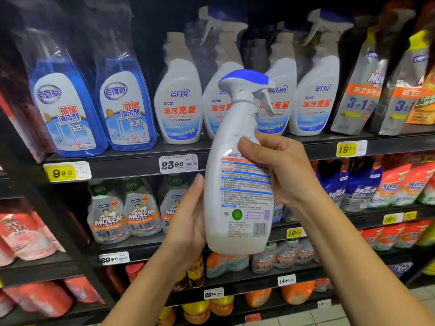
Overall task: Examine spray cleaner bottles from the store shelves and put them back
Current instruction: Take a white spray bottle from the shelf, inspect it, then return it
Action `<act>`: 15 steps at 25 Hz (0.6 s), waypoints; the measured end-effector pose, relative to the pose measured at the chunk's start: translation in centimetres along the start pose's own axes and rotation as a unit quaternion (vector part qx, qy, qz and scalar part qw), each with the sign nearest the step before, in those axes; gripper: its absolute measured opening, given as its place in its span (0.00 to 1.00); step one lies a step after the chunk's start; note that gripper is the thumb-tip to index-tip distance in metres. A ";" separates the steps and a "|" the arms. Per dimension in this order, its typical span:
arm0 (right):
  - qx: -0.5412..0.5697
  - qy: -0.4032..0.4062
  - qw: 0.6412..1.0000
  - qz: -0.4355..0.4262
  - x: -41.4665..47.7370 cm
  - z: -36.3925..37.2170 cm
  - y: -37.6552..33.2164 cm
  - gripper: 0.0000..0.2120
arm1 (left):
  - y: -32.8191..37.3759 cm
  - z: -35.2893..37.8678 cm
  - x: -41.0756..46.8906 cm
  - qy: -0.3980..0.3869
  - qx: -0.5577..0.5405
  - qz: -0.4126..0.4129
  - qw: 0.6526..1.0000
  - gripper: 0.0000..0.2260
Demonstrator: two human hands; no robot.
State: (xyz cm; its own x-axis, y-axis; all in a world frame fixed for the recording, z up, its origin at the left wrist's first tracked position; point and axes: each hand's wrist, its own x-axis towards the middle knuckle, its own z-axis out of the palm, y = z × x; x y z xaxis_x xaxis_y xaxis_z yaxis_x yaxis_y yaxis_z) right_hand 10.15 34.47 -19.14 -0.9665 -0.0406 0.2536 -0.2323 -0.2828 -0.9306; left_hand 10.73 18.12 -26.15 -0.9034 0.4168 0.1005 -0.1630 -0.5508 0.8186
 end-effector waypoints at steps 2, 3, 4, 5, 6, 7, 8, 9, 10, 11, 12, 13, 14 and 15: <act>-0.017 0.029 0.999 0.001 0.1 0.0 0.3 0.15 | 0.5 0.1 -0.1 -0.009 0.080 0.031 0.996 0.17; -0.024 0.038 0.999 -0.002 0.1 0.1 0.4 0.15 | 0.4 0.0 0.0 -0.009 0.123 0.036 0.992 0.15; -0.035 0.043 0.998 -0.004 0.2 0.2 0.5 0.14 | 0.5 0.1 0.0 -0.005 0.159 0.042 0.986 0.14; -0.052 0.042 0.998 -0.007 0.2 0.2 0.6 0.14 | 0.4 0.1 0.1 -0.003 0.172 0.044 0.984 0.14; -0.070 0.037 0.997 -0.011 0.2 0.3 0.7 0.13 | 0.5 0.3 0.1 -0.003 0.176 0.045 0.983 0.14; -0.085 0.027 0.996 -0.016 0.3 0.2 0.7 0.14 | 0.3 0.2 0.2 -0.008 0.169 0.048 0.984 0.14; -0.095 0.014 0.995 -0.019 0.3 0.1 0.6 0.16 | 0.2 0.2 0.2 -0.015 0.166 0.051 0.985 0.14; -0.099 -0.001 0.995 -0.022 0.3 -0.1 0.6 0.17 | 0.1 0.1 0.2 -0.022 0.162 0.055 0.985 0.14; -0.099 -0.019 0.995 -0.022 0.3 -0.3 0.6 0.17 | 0.1 0.1 0.1 -0.026 0.159 0.057 0.985 0.14; -0.097 -0.036 0.994 -0.022 0.3 -0.5 0.6 0.17 | -0.1 -0.2 0.2 -0.031 0.154 0.055 0.986 0.15; -0.094 -0.051 0.994 -0.026 0.1 -0.6 0.7 0.16 | -0.2 -0.4 0.2 -0.037 0.151 0.052 0.986 0.16; -0.093 -0.063 0.993 -0.037 0.0 -0.6 1.0 0.14 | -0.4 -0.7 0.3 -0.043 0.153 0.051 0.986 0.17; -0.093 -0.072 0.992 -0.054 -0.2 -0.6 1.2 0.14 | -0.5 -0.9 0.3 -0.051 0.163 0.051 0.984 0.18; -0.097 -0.081 0.989 -0.074 -0.4 -0.7 1.5 0.14 | -0.7 -1.1 0.4 -0.057 0.175 0.053 0.981 0.20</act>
State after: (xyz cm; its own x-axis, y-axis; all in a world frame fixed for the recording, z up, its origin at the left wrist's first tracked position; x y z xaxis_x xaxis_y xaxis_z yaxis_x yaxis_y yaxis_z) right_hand 10.14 34.76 -20.85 -0.8940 -0.1692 0.4148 -0.4016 -0.1075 -0.9095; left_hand 10.07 17.91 -27.32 -0.8544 0.4597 0.2423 0.0941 -0.3216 0.9422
